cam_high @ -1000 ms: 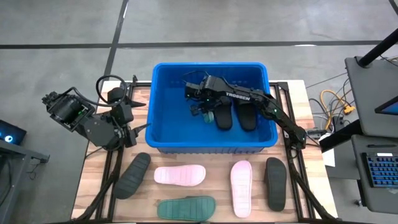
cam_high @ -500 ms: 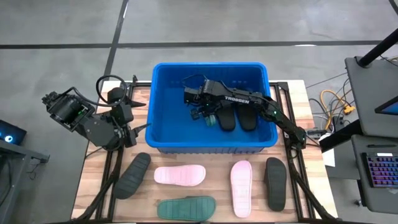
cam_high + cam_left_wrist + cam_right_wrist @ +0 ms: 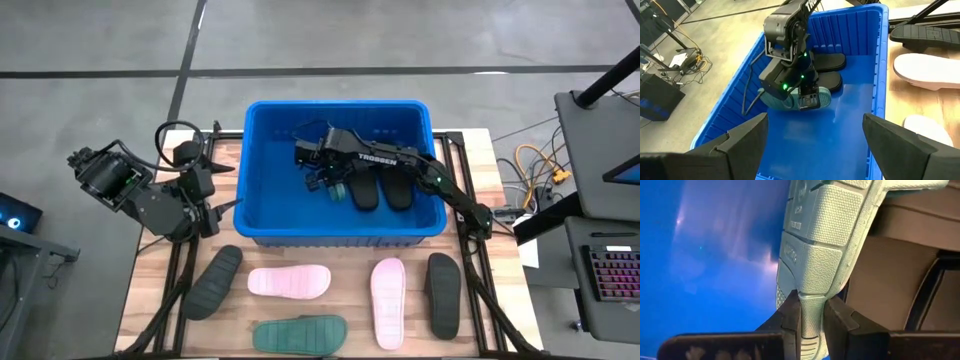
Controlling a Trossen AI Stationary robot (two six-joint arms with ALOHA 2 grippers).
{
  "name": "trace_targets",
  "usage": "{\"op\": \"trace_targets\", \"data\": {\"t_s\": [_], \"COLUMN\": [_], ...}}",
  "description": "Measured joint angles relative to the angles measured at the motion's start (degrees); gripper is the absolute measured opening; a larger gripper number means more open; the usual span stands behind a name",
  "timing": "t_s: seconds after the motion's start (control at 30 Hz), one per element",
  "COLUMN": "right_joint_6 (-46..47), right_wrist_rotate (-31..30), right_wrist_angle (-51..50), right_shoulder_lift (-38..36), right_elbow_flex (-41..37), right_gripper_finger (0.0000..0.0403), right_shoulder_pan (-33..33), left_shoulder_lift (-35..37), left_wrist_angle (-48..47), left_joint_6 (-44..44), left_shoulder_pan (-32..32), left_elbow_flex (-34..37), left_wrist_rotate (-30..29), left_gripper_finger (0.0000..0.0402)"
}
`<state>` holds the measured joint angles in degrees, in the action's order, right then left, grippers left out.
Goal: Pick and place slides into bin
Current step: Put the right green slide into the bin
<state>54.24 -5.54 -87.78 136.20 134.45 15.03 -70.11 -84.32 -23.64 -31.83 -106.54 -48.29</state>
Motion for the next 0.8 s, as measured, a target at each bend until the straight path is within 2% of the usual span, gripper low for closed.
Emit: {"op": "trace_targets", "data": {"t_s": [0.4, 0.8], "right_joint_6": [-1.8, -1.4], "right_wrist_rotate": [-0.4, -4.1], "right_wrist_angle": [3.9, 0.1], "right_shoulder_lift": [0.8, 0.9], "right_elbow_flex": [0.0, 0.0], "right_gripper_finger": [0.0055, 0.0054], "right_shoulder_pan": [0.3, -0.4], "left_shoulder_lift": [-0.2, -0.4], "left_wrist_angle": [0.1, 0.7], "left_joint_6": [-0.1, -1.3], "left_shoulder_pan": [0.0, 0.0], "left_elbow_flex": [0.0, 0.0], "left_wrist_rotate": [0.7, 1.6], "left_gripper_finger": [0.0306, 0.0306]}}
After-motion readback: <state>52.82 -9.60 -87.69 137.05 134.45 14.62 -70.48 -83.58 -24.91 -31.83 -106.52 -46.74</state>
